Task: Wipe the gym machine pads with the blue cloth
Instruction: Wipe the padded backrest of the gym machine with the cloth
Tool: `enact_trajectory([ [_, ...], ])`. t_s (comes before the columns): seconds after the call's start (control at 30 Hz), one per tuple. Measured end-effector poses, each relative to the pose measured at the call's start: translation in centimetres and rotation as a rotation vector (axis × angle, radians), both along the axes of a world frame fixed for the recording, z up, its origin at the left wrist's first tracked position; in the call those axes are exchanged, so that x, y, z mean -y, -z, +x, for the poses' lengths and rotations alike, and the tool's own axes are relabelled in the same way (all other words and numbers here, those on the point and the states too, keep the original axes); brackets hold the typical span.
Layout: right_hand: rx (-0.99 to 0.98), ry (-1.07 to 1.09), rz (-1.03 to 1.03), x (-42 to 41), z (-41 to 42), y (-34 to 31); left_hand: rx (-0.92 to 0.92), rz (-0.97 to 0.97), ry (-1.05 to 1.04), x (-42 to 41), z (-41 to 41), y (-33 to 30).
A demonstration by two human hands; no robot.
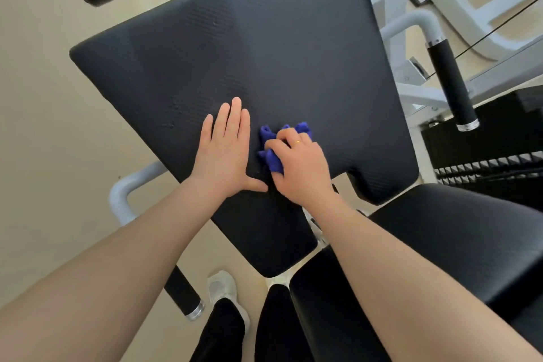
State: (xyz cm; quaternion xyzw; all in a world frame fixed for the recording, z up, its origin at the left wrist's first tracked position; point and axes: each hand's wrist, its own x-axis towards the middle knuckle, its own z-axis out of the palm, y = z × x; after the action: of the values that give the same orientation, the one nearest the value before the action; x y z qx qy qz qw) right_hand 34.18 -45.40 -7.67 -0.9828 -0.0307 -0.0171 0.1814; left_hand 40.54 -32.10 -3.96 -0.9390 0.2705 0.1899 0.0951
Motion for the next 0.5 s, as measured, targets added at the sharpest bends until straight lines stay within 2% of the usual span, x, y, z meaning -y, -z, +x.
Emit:
enact_trajectory([
  [0.03, 0.020, 0.042, -0.013, 0.7, 0.1, 0.3, 0.006, 0.016, 0.012, -0.3, 0.2, 0.0],
  [0.17, 0.039, 0.455, -0.041, 5.5, -0.5, 1.7, 0.008, 0.040, 0.061, -1.0, 0.2, 0.2],
  [0.3, -0.049, 0.610, -0.013, 5.1, -1.0, 1.5, 0.006, -0.028, -0.002, 0.0, -0.6, 0.4],
  [0.33, -0.038, 0.601, 0.012, 3.9, -1.0, 1.0, 0.008, -0.032, -0.022, 0.3, -0.8, 0.4],
  [0.37, -0.014, 0.506, 0.006, 2.4, -1.3, 0.8, 0.014, -0.027, -0.034, 0.6, -0.9, 0.5],
  [0.47, 0.000, 0.087, -0.061, -0.1, -2.9, 1.4, 0.052, 0.009, -0.042, 1.1, -0.9, 0.8],
  [0.5, -0.001, 0.083, -0.058, 0.3, -2.9, 1.5, 0.060, 0.017, -0.042, 1.2, -1.0, 0.9],
])
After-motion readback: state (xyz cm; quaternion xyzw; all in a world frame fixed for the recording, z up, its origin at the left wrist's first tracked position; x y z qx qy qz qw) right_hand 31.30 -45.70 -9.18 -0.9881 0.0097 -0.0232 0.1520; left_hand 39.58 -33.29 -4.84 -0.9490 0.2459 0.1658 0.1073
